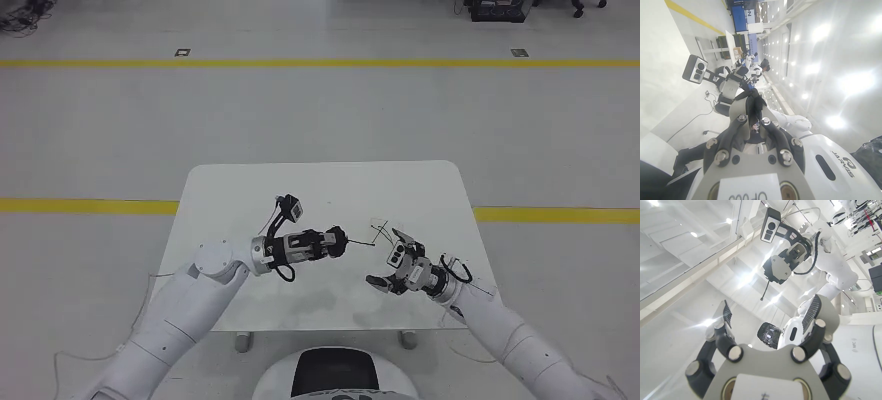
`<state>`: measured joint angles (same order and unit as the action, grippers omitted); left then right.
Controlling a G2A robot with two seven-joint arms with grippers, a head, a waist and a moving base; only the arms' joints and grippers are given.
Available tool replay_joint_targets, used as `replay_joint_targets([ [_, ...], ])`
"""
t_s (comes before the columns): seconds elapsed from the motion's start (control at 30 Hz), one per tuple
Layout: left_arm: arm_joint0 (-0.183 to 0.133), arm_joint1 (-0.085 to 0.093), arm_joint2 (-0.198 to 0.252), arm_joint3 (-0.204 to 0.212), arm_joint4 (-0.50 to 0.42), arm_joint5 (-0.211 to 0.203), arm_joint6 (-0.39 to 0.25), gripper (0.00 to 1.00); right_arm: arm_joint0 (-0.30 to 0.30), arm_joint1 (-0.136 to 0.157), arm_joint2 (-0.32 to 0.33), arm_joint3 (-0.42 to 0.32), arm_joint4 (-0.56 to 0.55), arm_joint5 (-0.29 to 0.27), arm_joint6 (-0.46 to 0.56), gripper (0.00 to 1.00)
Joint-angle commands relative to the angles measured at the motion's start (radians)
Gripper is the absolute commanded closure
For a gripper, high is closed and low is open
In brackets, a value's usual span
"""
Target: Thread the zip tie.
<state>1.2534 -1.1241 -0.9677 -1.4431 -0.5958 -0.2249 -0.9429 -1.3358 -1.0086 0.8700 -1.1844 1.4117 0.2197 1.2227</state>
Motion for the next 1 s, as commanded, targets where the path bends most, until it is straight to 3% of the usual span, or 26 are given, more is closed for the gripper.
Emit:
replay_joint_targets([
  [0.0,0.001,0.0,-0.001,-0.003,-0.016,0.036,0.016,1.0,-0.003,0.008,0.021,-0.021,-0.123,-0.112,-0.055,0.0],
  [0.13,0.006,0.007,-0.022,-0.004,-0.038,0.083,0.015,1.0,-0.039,0.033,0.076,-0.078,-0.364,-0.285,-0.178,0.0],
  [0.23,0.015,0.013,-0.036,-0.009,-0.045,0.106,0.019,1.0,-0.084,0.049,0.116,-0.146,-0.506,-0.371,-0.281,0.0],
  [0.43,0.033,0.02,-0.044,-0.008,-0.033,0.148,0.044,1.0,-0.149,0.069,0.174,-0.25,-0.716,-0.47,-0.388,0.0],
  [0.77,0.035,0.021,-0.046,-0.015,-0.019,0.142,0.064,1.0,-0.155,0.069,0.179,-0.255,-0.729,-0.476,-0.4,0.0],
  [0.8,0.038,0.021,-0.041,-0.019,-0.008,0.156,0.083,1.0,-0.156,0.071,0.189,-0.26,-0.781,-0.502,-0.434,0.0],
  [0.87,0.039,0.023,-0.041,-0.02,0.001,0.176,0.085,1.0,-0.173,0.072,0.205,-0.276,-0.781,-0.551,-0.426,0.0],
  [0.97,0.043,0.029,-0.05,-0.022,0.025,0.199,0.086,1.0,-0.191,0.081,0.26,-0.296,-0.834,-0.56,-0.38,0.0],
])
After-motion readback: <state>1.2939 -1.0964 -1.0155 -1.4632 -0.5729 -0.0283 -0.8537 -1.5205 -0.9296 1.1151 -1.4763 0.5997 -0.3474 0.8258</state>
